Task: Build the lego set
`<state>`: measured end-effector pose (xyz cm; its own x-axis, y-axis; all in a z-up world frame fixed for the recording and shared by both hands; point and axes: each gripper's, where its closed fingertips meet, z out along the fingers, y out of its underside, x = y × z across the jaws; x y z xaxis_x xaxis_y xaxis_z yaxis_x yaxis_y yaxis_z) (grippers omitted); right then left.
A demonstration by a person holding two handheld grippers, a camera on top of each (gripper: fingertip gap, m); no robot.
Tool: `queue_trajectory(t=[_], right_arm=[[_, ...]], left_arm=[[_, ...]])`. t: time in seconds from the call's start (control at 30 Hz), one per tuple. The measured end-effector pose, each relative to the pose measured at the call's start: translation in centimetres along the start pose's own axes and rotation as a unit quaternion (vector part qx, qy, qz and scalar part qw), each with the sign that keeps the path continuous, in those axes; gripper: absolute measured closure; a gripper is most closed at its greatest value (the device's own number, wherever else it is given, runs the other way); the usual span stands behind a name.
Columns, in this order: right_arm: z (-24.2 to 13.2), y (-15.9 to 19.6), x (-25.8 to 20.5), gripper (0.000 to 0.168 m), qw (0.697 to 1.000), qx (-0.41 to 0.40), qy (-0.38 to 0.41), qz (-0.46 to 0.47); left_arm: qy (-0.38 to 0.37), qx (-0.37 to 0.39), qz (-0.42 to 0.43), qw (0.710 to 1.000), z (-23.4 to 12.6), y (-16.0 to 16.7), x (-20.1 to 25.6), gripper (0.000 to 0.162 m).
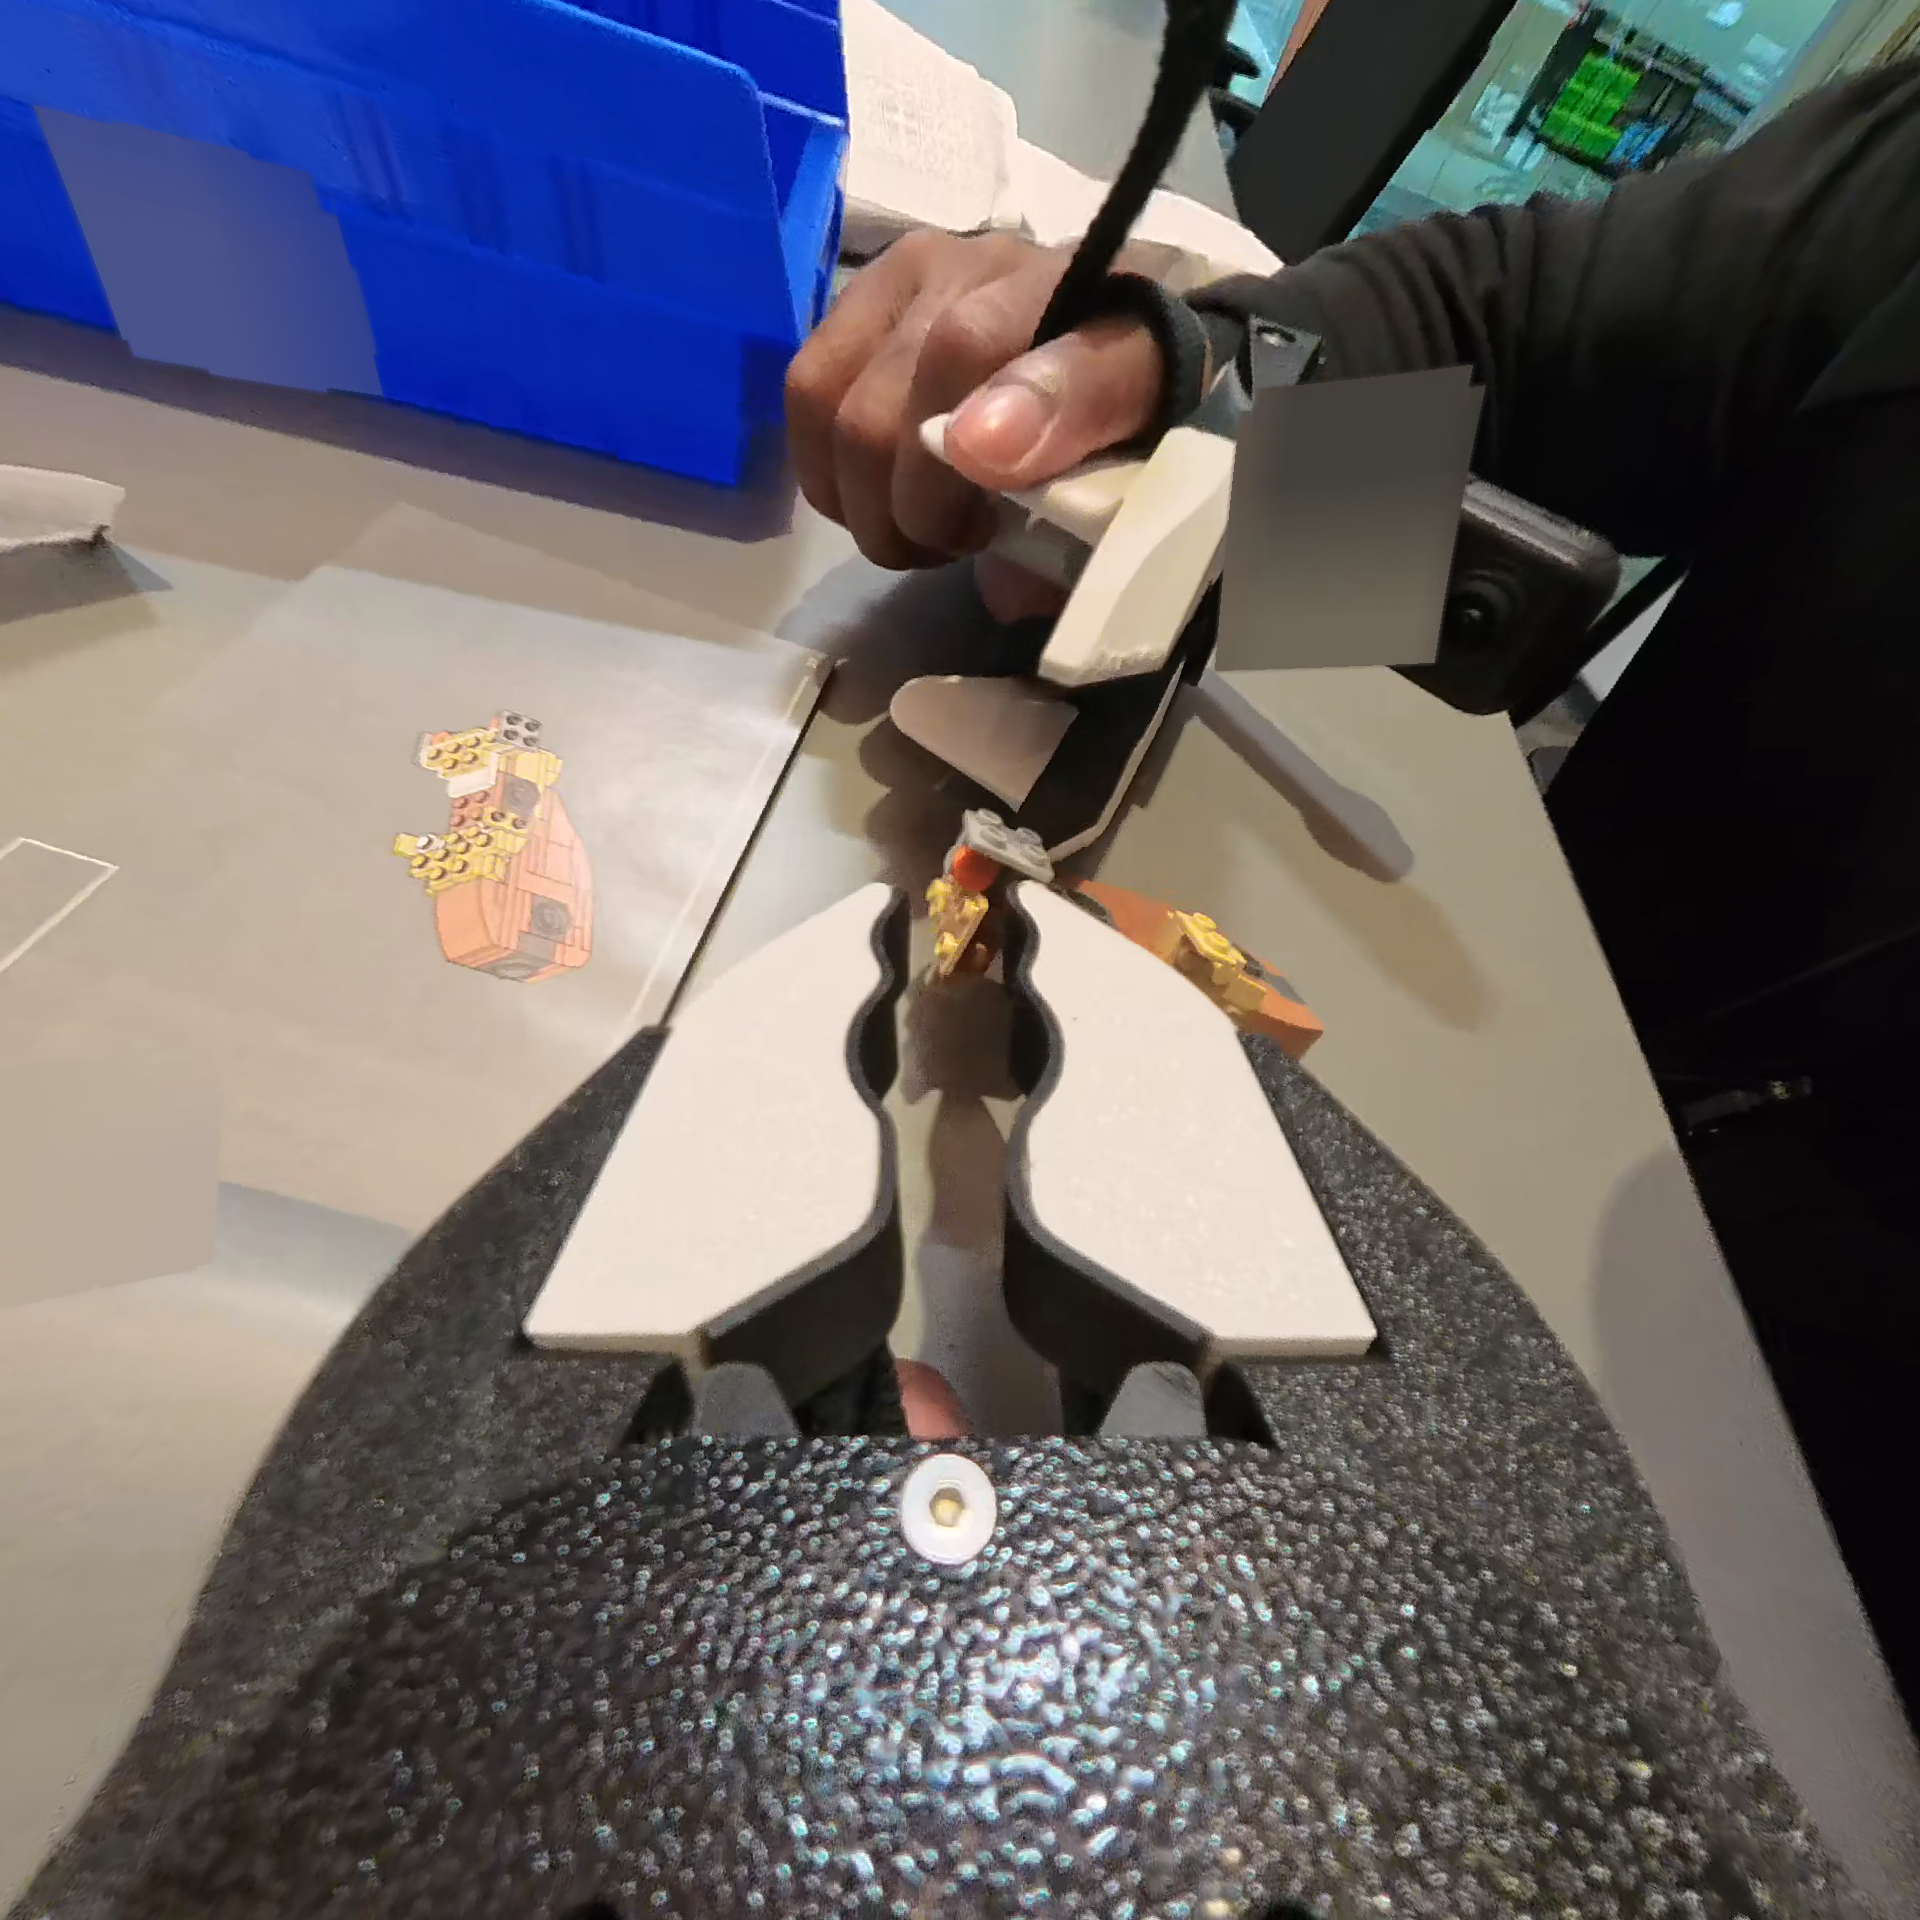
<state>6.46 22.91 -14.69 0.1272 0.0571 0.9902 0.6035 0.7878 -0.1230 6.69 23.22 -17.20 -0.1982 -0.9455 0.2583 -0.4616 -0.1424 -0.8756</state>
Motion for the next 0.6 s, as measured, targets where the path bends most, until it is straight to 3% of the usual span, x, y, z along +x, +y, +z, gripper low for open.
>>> queue_trajectory(t=[0.27, 0.6], right_arm=[[0.04, 0.32, 0.21, 0.134, 1.0, -0.009, 0.01, -0.008], [0.17, 0.6, 0.16, 0.133, 0.999, -0.019, 0.014, -0.027]], left_arm=[[0.021, 0.019, -0.093, 0.995, -0.01, -0.25, -0.2, 0.146], [0.028, 0.035, -0.143, 0.989, 0.13, -0.55, -0.29, 0.148]])
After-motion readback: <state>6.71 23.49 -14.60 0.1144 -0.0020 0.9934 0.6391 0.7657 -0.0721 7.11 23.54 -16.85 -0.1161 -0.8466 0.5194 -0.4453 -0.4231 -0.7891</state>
